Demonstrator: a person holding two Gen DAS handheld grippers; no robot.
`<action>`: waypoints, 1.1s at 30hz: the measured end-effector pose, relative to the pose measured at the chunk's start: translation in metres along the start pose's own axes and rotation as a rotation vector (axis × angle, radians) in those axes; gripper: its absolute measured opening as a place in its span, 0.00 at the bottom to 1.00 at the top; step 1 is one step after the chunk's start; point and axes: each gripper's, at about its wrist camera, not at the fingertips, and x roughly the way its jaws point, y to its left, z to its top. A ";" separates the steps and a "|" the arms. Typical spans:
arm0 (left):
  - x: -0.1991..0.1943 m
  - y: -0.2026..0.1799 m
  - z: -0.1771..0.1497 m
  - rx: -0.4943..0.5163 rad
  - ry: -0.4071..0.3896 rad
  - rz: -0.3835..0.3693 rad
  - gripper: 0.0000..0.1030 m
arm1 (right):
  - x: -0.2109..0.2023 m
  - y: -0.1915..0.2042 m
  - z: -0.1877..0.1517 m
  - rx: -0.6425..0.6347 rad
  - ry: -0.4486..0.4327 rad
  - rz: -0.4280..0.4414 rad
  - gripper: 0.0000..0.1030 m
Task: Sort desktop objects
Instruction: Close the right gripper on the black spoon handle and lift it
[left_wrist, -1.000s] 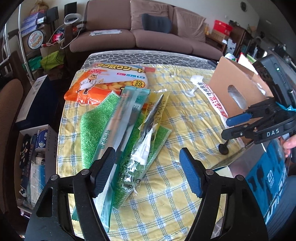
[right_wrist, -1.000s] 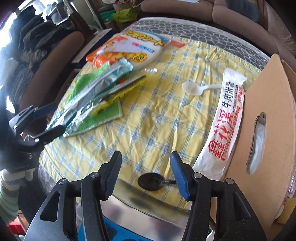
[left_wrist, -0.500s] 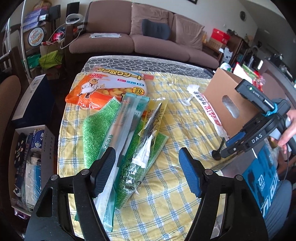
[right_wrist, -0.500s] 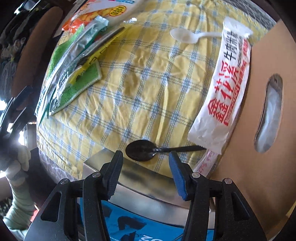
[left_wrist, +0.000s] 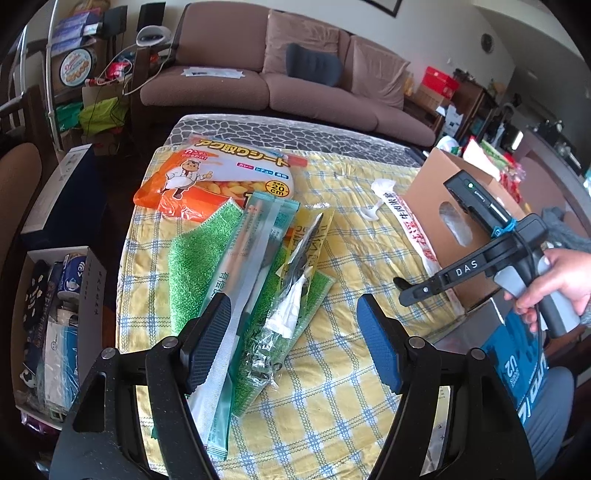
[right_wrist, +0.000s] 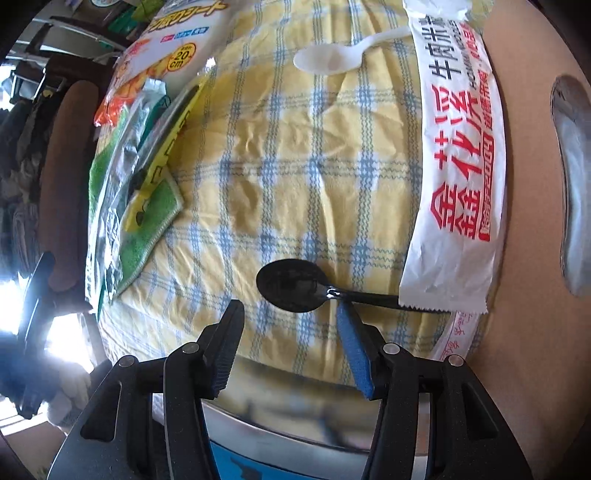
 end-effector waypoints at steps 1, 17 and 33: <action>0.000 -0.001 0.000 0.002 0.001 0.002 0.65 | -0.001 0.002 0.003 0.000 -0.014 -0.014 0.53; 0.010 -0.006 -0.003 0.025 0.026 0.006 0.65 | 0.011 0.056 0.018 -0.515 -0.061 -0.316 0.70; 0.017 -0.007 -0.002 0.020 0.045 -0.004 0.65 | 0.024 0.053 0.031 -0.541 -0.087 -0.256 0.30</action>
